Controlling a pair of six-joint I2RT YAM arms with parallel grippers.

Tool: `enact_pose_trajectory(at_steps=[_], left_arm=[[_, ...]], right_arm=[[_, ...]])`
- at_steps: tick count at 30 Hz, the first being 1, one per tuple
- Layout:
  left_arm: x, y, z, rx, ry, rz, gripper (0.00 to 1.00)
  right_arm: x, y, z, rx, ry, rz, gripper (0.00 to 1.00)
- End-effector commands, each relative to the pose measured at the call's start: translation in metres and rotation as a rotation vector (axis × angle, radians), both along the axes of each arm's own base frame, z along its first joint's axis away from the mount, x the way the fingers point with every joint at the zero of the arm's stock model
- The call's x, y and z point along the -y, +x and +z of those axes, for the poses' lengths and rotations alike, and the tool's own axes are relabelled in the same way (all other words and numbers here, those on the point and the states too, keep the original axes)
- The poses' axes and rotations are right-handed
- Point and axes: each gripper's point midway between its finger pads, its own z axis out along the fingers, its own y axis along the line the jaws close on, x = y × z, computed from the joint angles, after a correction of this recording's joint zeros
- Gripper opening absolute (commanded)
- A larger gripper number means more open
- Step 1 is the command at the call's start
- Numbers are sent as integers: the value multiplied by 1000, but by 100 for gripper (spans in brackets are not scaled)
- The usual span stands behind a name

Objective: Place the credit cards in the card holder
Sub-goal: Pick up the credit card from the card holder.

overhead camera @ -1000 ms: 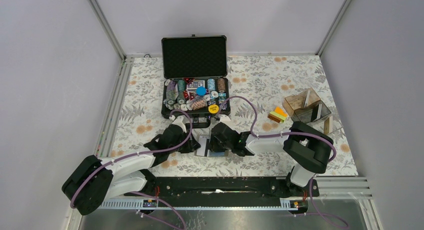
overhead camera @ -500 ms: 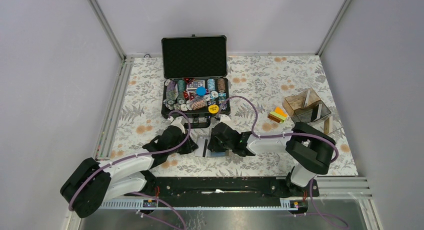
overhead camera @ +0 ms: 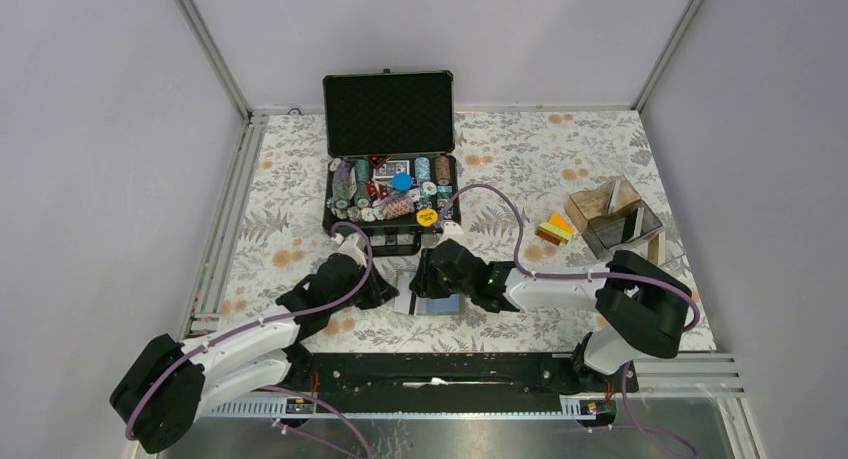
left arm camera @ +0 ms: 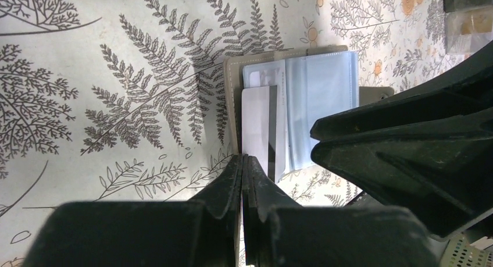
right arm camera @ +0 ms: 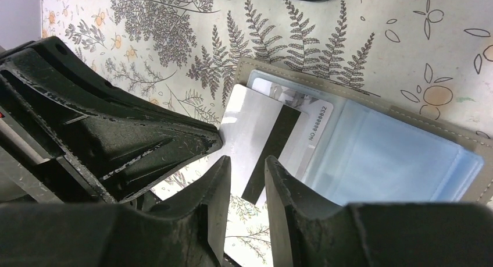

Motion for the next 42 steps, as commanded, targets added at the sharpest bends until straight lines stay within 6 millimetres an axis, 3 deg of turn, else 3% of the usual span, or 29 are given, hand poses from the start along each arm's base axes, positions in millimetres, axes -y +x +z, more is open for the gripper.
enact_pose_trajectory(at_steps=[1, 6, 13, 18, 22, 25, 29, 37, 42], left_arm=[[1, -3, 1, -8, -30, -2, 0], [1, -4, 2, -3, -39, -7, 0], [1, -5, 2, -14, -52, -3, 0], [0, -3, 9, 12, -77, 17, 0], [-4, 1, 21, 80, -109, 31, 0], [-4, 1, 34, 136, -154, 33, 0], [-4, 2, 56, 208, -209, 30, 0], [2, 1, 105, 322, -327, -1, 0], [9, -6, 139, 400, -421, -59, 0]], right_arm=[[1, 1, 1, 22, -1, -6, 37], [2, -1, -5, 10, -1, -1, 43], [-5, -11, -20, -38, 19, 36, 43], [1, -8, -17, -23, 14, 12, 42], [19, 2, 3, 18, 62, -29, 43], [42, 14, 20, 79, 85, -56, 50], [59, 16, 50, 152, 147, 5, 55], [54, 3, 94, 196, 382, 207, 63], [39, -6, 101, 169, 488, 283, 67]])
